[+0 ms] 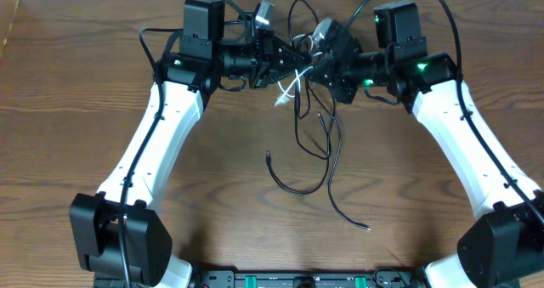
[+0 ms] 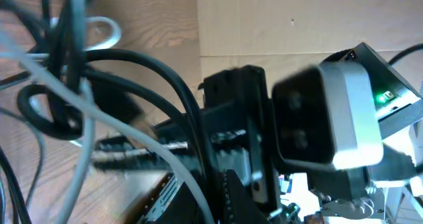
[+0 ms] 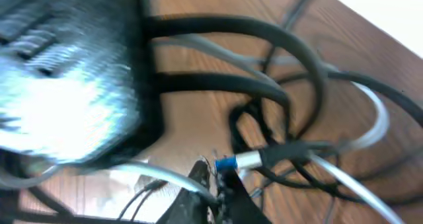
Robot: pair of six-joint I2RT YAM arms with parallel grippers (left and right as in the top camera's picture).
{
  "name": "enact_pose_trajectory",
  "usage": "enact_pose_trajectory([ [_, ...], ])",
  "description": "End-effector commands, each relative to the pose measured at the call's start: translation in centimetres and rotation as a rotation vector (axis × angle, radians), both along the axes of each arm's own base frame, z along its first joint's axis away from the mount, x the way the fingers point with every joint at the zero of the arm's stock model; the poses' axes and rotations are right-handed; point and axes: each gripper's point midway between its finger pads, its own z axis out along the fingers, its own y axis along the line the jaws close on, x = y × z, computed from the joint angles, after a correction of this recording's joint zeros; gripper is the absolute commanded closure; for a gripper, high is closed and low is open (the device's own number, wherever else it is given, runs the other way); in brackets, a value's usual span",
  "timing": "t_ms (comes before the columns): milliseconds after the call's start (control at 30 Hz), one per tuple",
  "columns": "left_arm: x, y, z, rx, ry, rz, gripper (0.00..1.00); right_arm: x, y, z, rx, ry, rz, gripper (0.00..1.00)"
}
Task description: Untangle cables
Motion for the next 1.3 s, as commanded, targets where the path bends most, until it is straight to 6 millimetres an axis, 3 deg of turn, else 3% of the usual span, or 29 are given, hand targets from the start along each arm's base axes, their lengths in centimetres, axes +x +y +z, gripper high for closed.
enact_pose_trajectory([
  [0,-0.5,0.1,1.9,-0.029,-0.029,-0.019,0.87,1.8,-1.7,-0.9,-0.042,0.068,-0.165,0.99],
  [167,0.3,0.3,1.4,0.007,-0.076,0.018,0.86,2.6,-4.2,-1.4,-0.032,0.166,-0.291,0.99],
  [333,2.1,1.1,0.0,0.114,-0.202,0.090,0.86,3.3,-8.3,-2.3,-0.016,0.288,-0.439,0.99],
  [500,3.4,2.9,-3.1,0.271,-0.130,0.221,0.86,3.8,-14.1,-4.0,-0.057,0.401,-0.660,0.99],
  [700,3.4,3.1,-3.4,0.291,-0.149,0.216,0.86,3.7,-19.5,-5.7,-0.123,0.480,-0.894,0.99],
  [900,3.4,3.3,-3.6,0.303,-0.156,0.215,0.86,2.5,-26.5,-7.5,-0.278,0.535,-1.298,0.99],
  [1000,3.3,3.3,-3.7,0.310,-0.168,0.206,0.86,2.2,-27.0,-7.6,-0.300,0.536,-1.325,0.99],
  [1100,3.2,3.3,-3.8,0.315,-0.166,0.201,0.87,2.1,-25.7,-7.6,-0.284,0.550,-1.247,0.99],
  [1133,3.1,3.3,-3.9,0.317,-0.161,0.200,0.87,2.1,-24.9,-7.6,-0.272,0.551,-1.192,0.99],
  [1267,2.5,2.6,-4.4,0.348,-0.212,0.153,0.87,1.7,-18.5,-6.0,-0.125,0.541,-0.787,0.99],
])
